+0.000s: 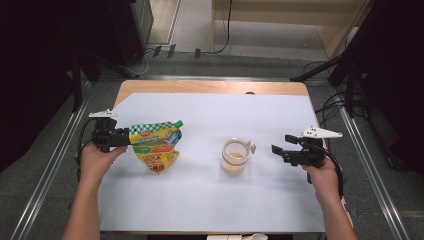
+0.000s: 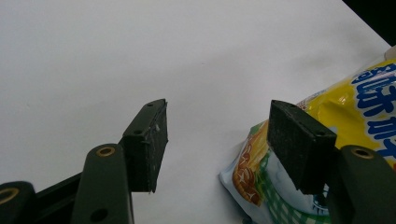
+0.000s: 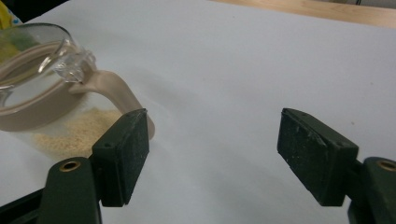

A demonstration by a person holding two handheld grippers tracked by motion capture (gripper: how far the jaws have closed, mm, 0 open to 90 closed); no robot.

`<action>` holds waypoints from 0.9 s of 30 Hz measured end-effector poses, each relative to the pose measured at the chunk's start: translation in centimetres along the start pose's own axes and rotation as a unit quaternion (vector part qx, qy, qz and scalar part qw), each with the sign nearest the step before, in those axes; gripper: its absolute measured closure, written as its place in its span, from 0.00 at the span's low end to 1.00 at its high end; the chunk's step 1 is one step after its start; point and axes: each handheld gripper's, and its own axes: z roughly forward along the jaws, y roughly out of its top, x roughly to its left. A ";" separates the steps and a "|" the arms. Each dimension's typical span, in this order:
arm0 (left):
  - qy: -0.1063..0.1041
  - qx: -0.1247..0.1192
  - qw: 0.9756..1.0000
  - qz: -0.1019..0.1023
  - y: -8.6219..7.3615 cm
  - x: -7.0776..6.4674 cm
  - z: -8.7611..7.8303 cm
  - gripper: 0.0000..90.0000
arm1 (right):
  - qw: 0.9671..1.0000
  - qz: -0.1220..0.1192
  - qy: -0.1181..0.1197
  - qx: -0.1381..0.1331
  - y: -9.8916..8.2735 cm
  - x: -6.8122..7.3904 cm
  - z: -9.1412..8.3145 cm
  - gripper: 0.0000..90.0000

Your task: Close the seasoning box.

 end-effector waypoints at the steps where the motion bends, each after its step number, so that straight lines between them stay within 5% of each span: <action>1: 0.000 0.000 1.000 0.000 0.0 0.0 0.0 0.43 | 1.000 0.003 -0.003 0.002 -0.1 -0.2 0.0 0.28; 15: 0.004 -0.002 1.000 -0.002 0.0 0.1 0.1 0.42 | 0.998 0.045 -0.041 0.005 -0.9 -2.8 -0.3 0.28; 27: 0.003 0.000 1.000 -0.002 0.0 0.1 0.2 0.41 | 0.998 0.047 -0.050 0.011 -1.1 -3.4 0.2 0.28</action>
